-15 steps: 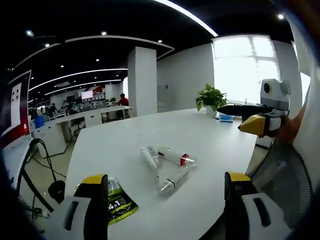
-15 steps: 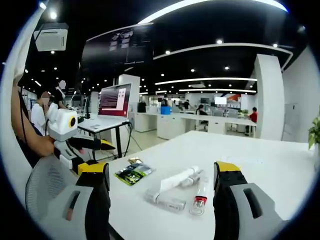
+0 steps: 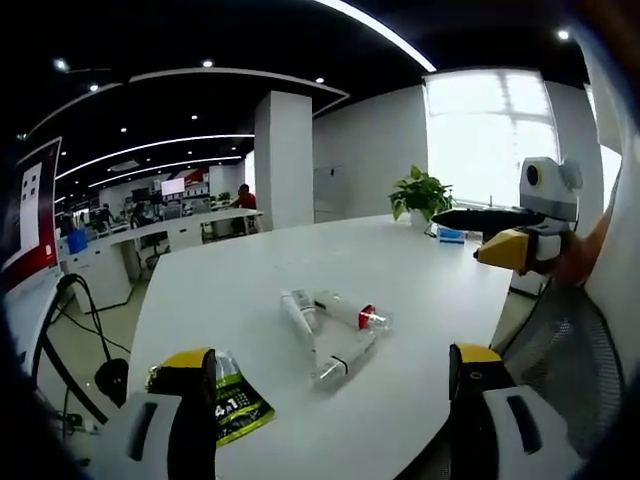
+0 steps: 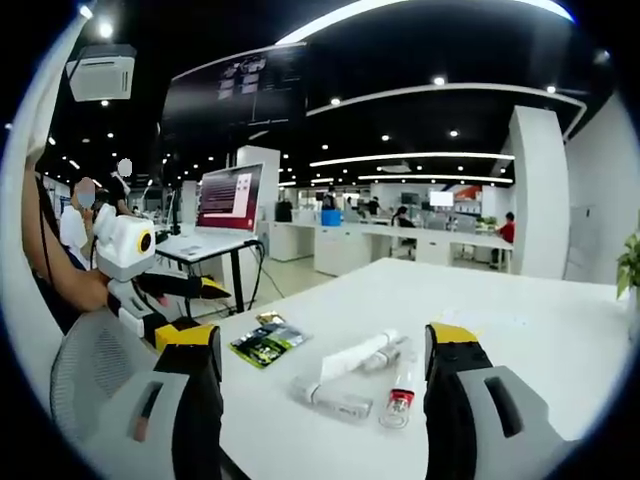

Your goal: Arrange the skincare products in the storage area until every visible bottle or jar stands upright without overlapping.

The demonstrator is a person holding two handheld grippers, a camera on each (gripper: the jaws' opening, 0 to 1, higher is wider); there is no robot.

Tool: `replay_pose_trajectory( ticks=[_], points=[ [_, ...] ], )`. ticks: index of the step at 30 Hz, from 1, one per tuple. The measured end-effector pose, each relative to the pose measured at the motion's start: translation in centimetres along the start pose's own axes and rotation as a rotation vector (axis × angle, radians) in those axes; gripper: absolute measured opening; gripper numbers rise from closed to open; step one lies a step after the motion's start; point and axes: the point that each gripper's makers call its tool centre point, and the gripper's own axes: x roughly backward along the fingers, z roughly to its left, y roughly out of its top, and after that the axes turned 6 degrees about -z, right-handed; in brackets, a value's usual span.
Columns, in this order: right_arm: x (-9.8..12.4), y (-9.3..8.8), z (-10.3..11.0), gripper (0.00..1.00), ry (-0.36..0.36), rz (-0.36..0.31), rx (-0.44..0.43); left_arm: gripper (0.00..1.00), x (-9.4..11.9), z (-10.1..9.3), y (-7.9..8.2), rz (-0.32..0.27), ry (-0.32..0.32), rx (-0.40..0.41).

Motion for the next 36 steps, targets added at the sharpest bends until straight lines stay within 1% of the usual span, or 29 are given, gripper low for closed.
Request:
replay_pose_trajectory(
  ticks=[4,10,14,17,19,22,24,26,30,33,35,36],
  points=[
    [0.0,-0.1,0.2,0.77,0.003,0.005,0.007,0.99,-0.1,0.4,-0.9,0.038,0.018,0.005],
    [0.2,-0.2,0.3,0.75,0.008,0.009,0.038,0.99,-0.1,-0.1,-1.0,0.044,0.003,-0.002],
    [0.4,-0.3,-0.1,0.73,-0.01,0.016,0.035,0.99,-0.2,-0.3,-1.6,0.073,-0.001,-0.015],
    [0.3,-0.4,-0.2,0.73,-0.015,0.02,0.024,0.99,-0.2,-0.3,-1.5,0.072,-0.002,-0.015],
    [0.2,-0.6,0.0,0.72,-0.003,0.029,0.027,0.99,-0.2,-0.2,-1.6,0.076,0.0,-0.014],
    [-0.1,-1.4,0.8,0.72,0.036,0.066,0.041,0.99,-0.2,0.0,-1.9,0.084,0.011,-0.011],
    [-0.3,-1.5,0.9,0.72,0.04,0.072,0.037,0.99,-0.2,0.1,-1.9,0.085,0.012,-0.005],
    [-0.3,-1.9,0.8,0.72,0.036,0.092,0.038,0.99,-0.2,0.0,-1.8,0.083,0.004,0.0],
    [-0.6,-3.1,0.2,0.71,0.026,0.154,0.009,0.99,-0.2,-0.3,-1.8,0.083,-0.013,0.007],
    [-0.6,-3.9,-0.3,0.72,0.014,0.225,0.006,0.99,-0.2,-0.1,-1.7,0.081,-0.013,0.03],
    [-1.2,-3.7,-0.4,0.73,0.025,0.227,0.003,0.99,-0.2,0.0,-1.7,0.082,-0.011,0.039],
    [-1.6,-3.5,-0.5,0.74,0.039,0.238,0.027,0.99,-0.2,-0.1,-1.7,0.078,-0.009,0.043]
  ],
)
